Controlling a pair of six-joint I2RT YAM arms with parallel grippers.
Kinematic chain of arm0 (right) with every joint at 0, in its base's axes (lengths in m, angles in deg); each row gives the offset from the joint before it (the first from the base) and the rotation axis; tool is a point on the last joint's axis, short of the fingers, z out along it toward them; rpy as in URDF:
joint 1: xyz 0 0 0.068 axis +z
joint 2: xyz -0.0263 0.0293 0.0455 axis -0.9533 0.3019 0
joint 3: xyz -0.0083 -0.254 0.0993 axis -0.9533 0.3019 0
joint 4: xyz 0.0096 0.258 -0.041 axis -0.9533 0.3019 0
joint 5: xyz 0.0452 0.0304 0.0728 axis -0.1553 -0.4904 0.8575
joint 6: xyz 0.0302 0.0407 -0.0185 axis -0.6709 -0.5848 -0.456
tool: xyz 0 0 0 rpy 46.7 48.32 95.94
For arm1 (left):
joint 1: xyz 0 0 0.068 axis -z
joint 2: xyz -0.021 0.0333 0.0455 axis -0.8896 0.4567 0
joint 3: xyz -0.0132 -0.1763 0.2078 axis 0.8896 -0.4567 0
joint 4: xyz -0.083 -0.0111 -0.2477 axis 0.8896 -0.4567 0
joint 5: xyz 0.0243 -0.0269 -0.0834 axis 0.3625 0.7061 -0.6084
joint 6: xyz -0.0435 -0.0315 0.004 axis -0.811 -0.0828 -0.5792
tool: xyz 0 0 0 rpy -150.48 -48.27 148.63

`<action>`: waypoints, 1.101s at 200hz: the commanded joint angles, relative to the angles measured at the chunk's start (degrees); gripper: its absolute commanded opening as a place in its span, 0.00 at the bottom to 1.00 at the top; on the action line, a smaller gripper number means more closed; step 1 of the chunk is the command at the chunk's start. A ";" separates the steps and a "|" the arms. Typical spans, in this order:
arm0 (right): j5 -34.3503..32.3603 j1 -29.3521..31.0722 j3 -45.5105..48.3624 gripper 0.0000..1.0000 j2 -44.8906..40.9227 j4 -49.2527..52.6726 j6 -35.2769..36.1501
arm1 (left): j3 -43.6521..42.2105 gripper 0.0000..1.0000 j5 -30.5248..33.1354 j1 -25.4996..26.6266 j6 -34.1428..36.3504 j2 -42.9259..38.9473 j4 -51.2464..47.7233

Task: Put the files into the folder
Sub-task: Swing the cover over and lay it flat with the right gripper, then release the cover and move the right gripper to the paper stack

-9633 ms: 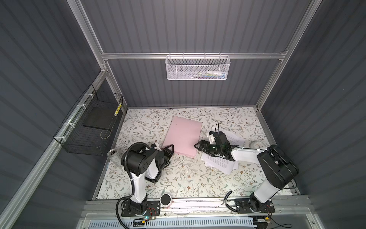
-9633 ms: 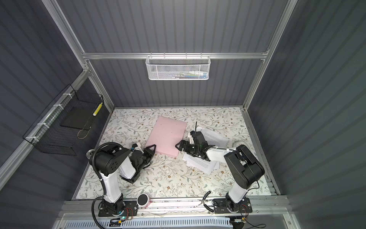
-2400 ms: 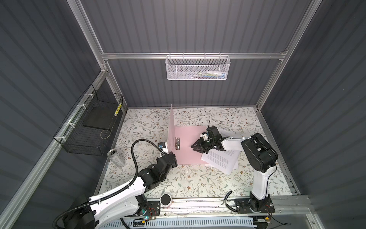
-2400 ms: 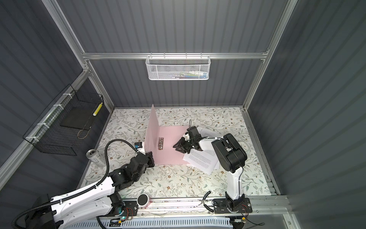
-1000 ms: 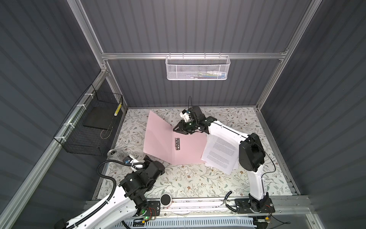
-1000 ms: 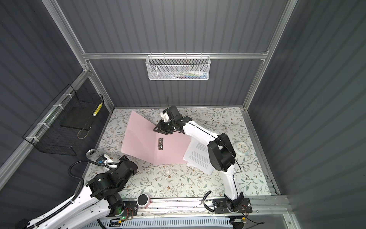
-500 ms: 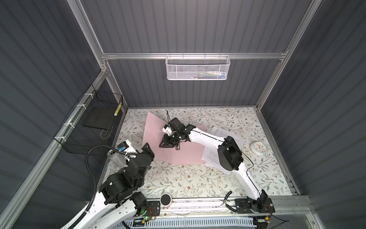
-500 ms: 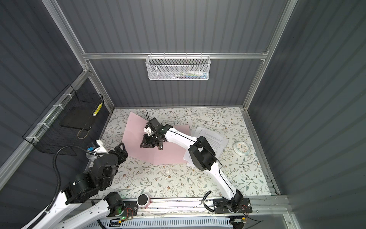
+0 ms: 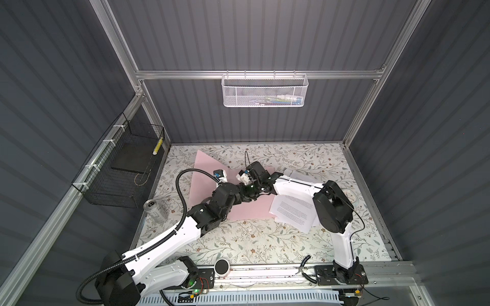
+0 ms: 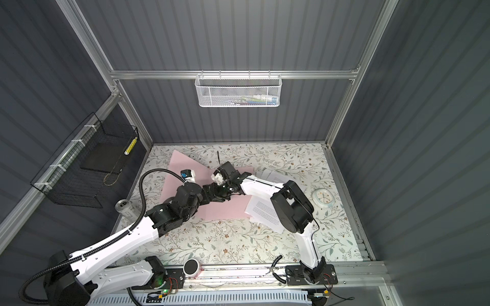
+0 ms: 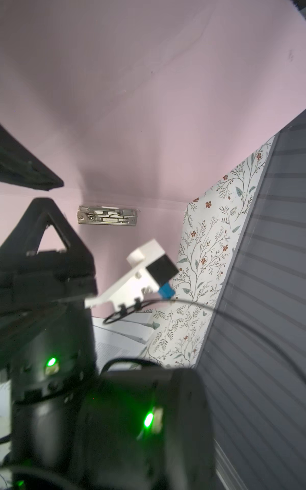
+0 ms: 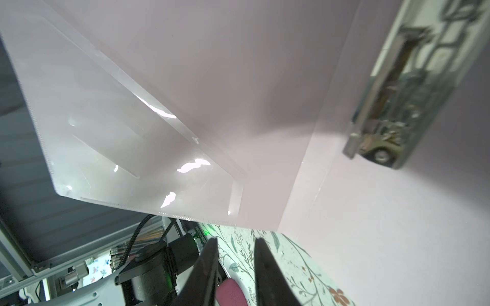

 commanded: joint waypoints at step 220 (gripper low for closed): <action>1.52 -11.36 21.12 0.24 2.64 -14.99 -3.05 | -17.74 0.67 -23.00 -25.32 -5.39 20.05 22.86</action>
